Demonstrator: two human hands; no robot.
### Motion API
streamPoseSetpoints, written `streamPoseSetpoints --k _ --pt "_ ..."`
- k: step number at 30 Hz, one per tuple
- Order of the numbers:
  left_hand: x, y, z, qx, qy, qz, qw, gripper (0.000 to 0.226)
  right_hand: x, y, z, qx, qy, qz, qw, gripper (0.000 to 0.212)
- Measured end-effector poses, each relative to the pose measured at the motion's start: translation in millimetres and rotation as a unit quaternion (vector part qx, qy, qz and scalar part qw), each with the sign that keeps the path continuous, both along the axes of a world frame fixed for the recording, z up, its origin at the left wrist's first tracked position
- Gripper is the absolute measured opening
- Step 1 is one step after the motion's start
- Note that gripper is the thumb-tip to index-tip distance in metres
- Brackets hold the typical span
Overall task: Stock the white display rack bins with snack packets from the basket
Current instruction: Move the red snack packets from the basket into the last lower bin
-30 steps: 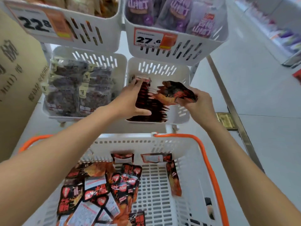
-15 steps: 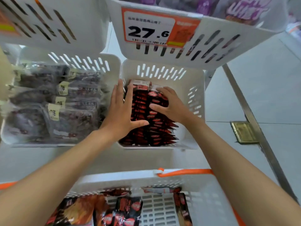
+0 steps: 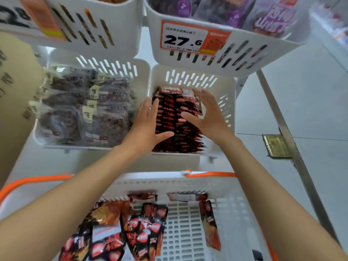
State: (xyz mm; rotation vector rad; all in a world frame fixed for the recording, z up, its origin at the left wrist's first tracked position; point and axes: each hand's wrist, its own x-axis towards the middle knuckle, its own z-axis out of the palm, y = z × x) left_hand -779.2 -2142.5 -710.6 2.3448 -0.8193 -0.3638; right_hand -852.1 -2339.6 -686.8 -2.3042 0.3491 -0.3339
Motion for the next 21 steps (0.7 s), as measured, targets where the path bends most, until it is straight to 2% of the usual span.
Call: streamPoseSetpoints --k 4,7,9,12,13,14,16,17,18,19,21 --pt "-40.8 51.8 10.3 -0.043 -0.062 -0.021 0.997 0.072 -79.3 73.9 21.6 -0.006 -0.074 0.015 0.997 0.055" --pt "-77.7 102.5 12.9 -0.060 -0.144 -0.038 0.987 0.048 -139.7 125.7 7.3 0.023 0.030 0.093 0.995 0.047" --pt "-98.7 134.4 13.8 -0.051 -0.176 -0.024 0.983 0.045 -169.9 152.4 -13.9 -0.019 0.087 0.135 0.987 0.038" --pt "-125.0 177.2 6.1 -0.028 -0.160 0.007 0.987 0.045 -190.7 184.7 -53.1 -0.021 0.083 0.108 0.990 0.022" --pt "-133.1 190.6 1.7 -0.018 -0.149 0.013 0.989 0.045 -192.1 191.7 -67.0 -0.014 0.117 0.089 0.989 0.026" --pt "-140.1 202.6 -2.4 -0.006 -0.135 0.018 0.991 0.044 -190.0 196.9 -80.3 0.008 0.184 0.067 0.981 0.040" --pt "-153.0 222.8 -9.3 0.018 -0.095 0.033 0.995 0.044 -185.9 201.1 -106.6 0.034 0.353 0.049 0.934 0.086" --pt "-158.2 230.4 -12.3 0.027 -0.076 0.039 0.996 0.044 -183.5 204.1 -115.4 0.018 0.403 0.056 0.913 0.098" --pt "-162.3 236.3 -14.9 0.033 -0.059 0.045 0.997 0.044 -181.8 207.9 -121.2 0.006 0.419 0.063 0.906 0.098" --pt "-165.7 241.0 -16.6 0.038 -0.040 0.053 0.997 0.045 -181.2 212.3 -126.5 0.025 0.414 0.063 0.908 0.089" --pt "-172.0 247.3 -19.4 0.045 -0.005 0.068 0.997 0.047 -180.9 218.4 -128.4 0.157 0.397 0.009 0.904 0.074"
